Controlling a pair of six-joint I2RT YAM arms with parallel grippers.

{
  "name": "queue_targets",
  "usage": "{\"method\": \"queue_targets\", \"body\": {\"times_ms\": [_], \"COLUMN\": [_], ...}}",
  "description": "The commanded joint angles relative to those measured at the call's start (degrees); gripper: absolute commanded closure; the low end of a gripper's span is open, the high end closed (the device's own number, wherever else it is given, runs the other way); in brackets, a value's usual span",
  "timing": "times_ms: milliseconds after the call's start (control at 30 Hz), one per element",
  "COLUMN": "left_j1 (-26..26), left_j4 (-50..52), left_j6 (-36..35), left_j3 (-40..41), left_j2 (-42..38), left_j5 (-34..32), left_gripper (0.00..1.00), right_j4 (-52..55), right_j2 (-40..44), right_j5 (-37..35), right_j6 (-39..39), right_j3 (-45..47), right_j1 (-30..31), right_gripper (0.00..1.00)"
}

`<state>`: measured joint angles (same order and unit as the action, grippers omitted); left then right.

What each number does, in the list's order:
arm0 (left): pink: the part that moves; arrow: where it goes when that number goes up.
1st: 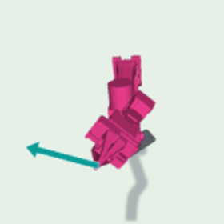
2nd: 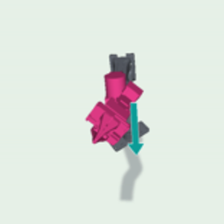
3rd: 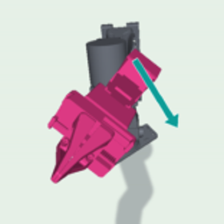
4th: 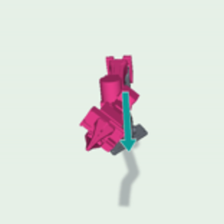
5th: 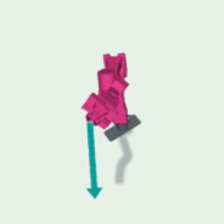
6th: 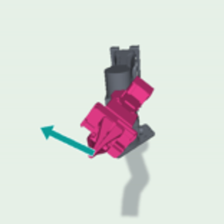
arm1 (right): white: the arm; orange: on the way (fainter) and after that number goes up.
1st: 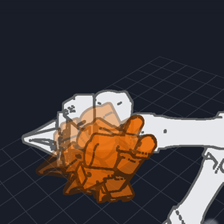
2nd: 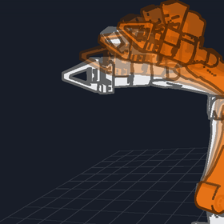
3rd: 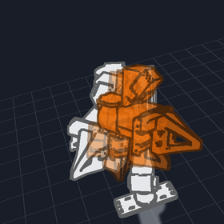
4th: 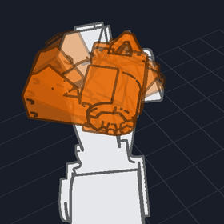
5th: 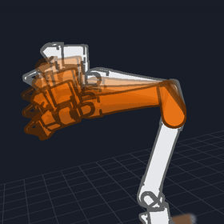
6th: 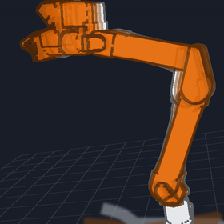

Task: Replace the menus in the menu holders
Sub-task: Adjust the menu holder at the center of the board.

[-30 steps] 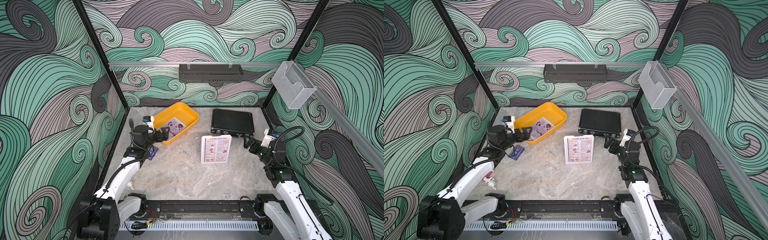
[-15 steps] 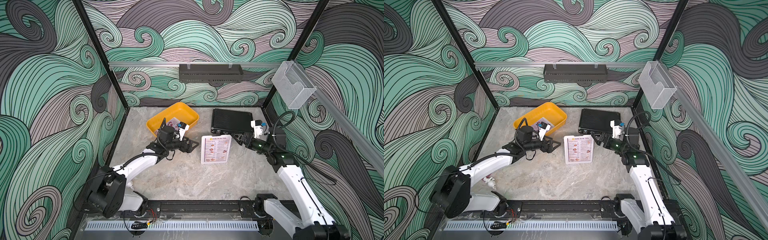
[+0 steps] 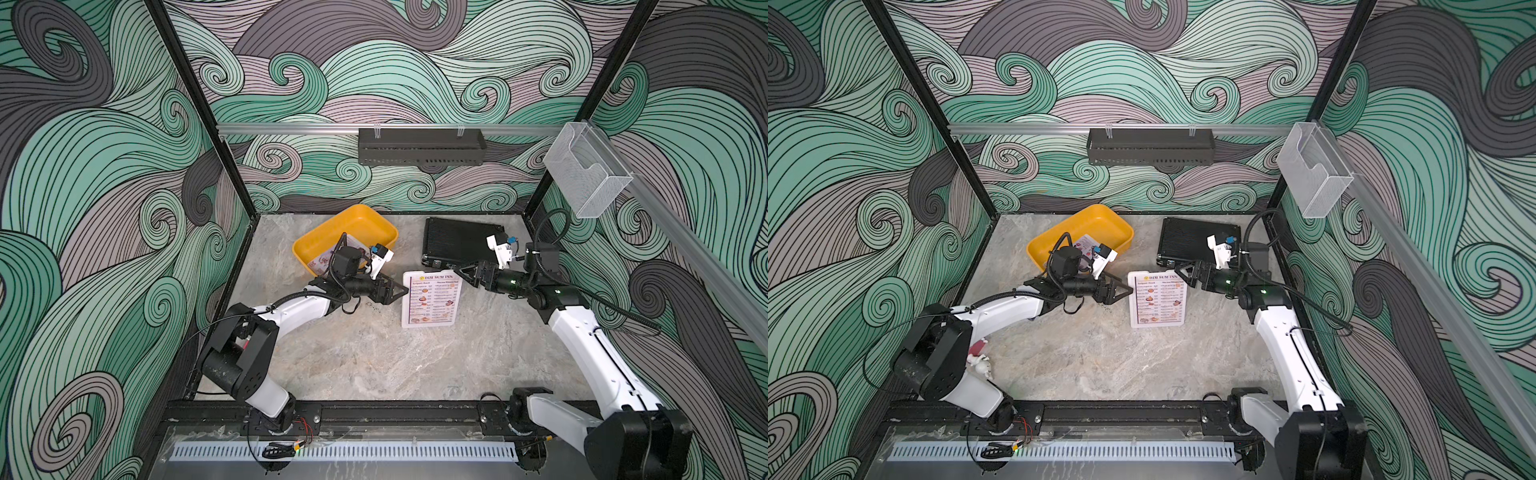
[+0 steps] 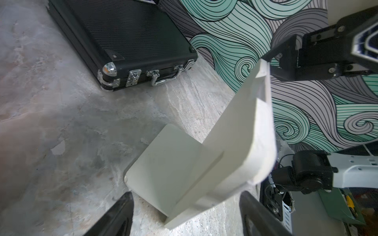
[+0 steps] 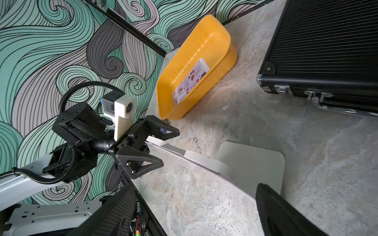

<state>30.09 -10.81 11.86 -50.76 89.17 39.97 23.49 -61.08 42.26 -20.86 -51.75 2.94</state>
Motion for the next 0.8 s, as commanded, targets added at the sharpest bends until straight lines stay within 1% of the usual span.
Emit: {"method": "queue_targets", "body": {"times_ms": [0,67,133,200,300,400,467,567,767], "left_j1": [1.3,2.1,2.7,3.2,4.0,4.7,5.0,5.5,6.8], "left_j4": [-1.0,0.7,1.9,2.5,2.4,2.5,2.6,3.1,6.0], "left_j6": [-3.8,-5.6,-6.5,-7.4,-8.1,-8.6,-9.2,-9.7,-11.3], "left_j3": [-2.5,-3.5,-4.6,-5.3,-5.6,-5.6,-5.7,-5.7,-5.8], "left_j2": [0.1,0.7,1.5,1.8,1.9,2.2,2.1,1.7,0.8], "left_j5": [4.9,6.0,7.0,7.3,7.6,8.1,8.9,9.4,11.2], "left_gripper": [0.24,0.27,0.3,0.33,0.38,0.42,0.45,0.49,0.53], "right_j4": [8.6,13.7,17.6,22.1,28.4,30.7,29.9,25.1,12.5], "right_j2": [4.4,6.6,8.5,10.2,11.6,11.4,10.0,6.8,-2.9], "right_j5": [-7.5,-10.8,-11.7,-12.3,-15.0,-17.9,-19.7,-21.2,-21.4], "right_j6": [-3.1,-6.5,-9.7,-12.0,-12.0,-12.3,-13.4,-16.0,-20.2], "right_j3": [-0.8,-0.8,-0.4,-0.5,-1.3,-0.7,-0.5,0.1,-1.5], "right_j1": [0.1,0.1,0.2,0.6,2.2,3.9,5.0,6.9,10.7], "right_gripper": [0.07,0.11,0.2,0.26,0.3,0.37,0.42,0.49,0.56]}}
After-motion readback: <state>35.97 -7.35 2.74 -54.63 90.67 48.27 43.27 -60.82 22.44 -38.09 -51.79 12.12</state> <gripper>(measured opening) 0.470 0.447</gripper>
